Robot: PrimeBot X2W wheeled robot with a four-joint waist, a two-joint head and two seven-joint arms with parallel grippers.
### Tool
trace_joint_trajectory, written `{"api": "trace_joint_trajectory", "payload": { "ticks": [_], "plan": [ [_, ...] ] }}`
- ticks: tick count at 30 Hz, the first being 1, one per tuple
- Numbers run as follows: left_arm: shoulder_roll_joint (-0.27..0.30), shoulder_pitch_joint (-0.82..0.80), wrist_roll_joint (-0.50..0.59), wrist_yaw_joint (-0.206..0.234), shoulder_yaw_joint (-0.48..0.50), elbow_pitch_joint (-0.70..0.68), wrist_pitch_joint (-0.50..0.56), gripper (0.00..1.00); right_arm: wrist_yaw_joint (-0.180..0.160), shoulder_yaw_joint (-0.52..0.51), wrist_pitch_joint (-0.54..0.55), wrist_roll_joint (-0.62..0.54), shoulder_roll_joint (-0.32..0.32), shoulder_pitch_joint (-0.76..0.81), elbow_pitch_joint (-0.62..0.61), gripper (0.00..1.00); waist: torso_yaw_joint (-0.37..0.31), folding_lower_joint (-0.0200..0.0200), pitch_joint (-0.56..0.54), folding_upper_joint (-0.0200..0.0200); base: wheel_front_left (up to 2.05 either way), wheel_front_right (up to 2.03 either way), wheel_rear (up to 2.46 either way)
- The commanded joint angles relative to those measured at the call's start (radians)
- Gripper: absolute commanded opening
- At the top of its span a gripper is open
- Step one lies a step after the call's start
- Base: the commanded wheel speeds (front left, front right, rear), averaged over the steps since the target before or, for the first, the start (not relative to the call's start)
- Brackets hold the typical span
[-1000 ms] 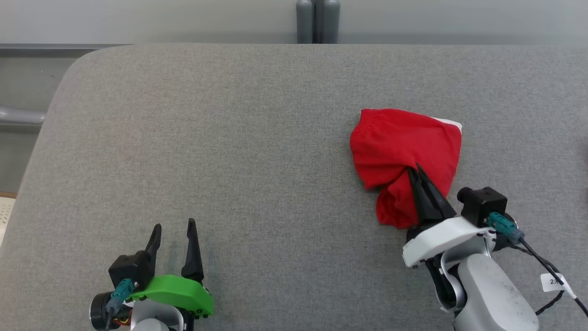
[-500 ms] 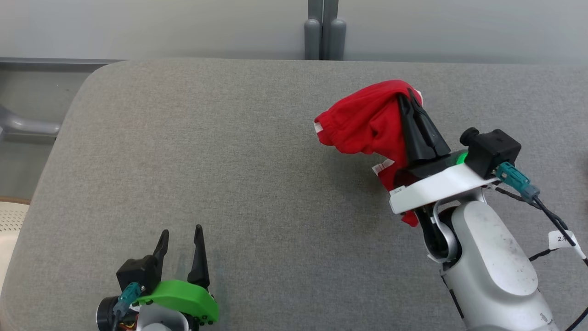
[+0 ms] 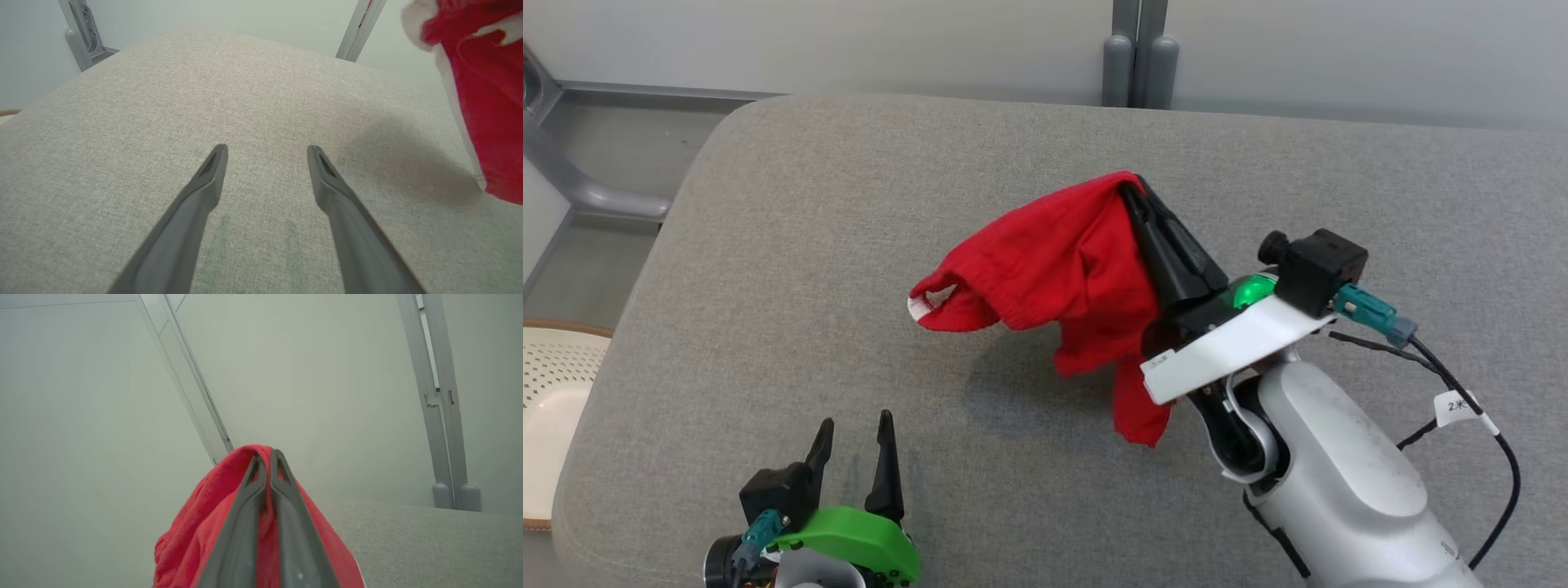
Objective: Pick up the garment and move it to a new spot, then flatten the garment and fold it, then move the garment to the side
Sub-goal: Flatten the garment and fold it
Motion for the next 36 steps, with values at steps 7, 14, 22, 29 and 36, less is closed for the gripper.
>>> {"api": "trace_joint_trajectory", "payload": {
  "ticks": [7,14,22,29,36],
  "plan": [
    [0.004,-0.022,-0.011,0.006,-0.003,-0.011,0.001,1.0,0.0,-0.226,-0.002,-0.085,-0.006,0.001,0.222,0.0,0.007,0.0,0.044,0.0,0.0,0.0,0.0],
    [0.004,-0.032,-0.009,0.006,0.007,-0.022,0.001,1.0,0.0,-0.505,-0.002,-0.276,-0.027,0.024,0.394,0.57,-0.008,0.0,0.073,0.0,0.0,0.0,0.0],
    [0.004,-0.046,-0.008,0.005,0.009,-0.019,0.001,1.0,0.0,-0.672,-0.002,-0.384,-0.02,0.041,0.392,1.0,-0.031,0.0,0.085,0.0,0.0,0.0,0.0],
    [0.004,-0.045,-0.002,0.004,0.013,-0.024,0.001,1.0,0.0,-0.618,-0.002,-0.383,-0.009,0.067,0.273,1.0,-0.042,0.0,0.083,0.0,0.0,0.0,0.0],
    [0.004,-0.044,-0.004,0.0,0.015,-0.017,0.001,1.0,0.0,-0.338,-0.002,-0.289,-0.005,0.096,0.139,1.0,-0.037,0.0,0.079,0.0,0.0,0.0,0.0]
  ]
}}
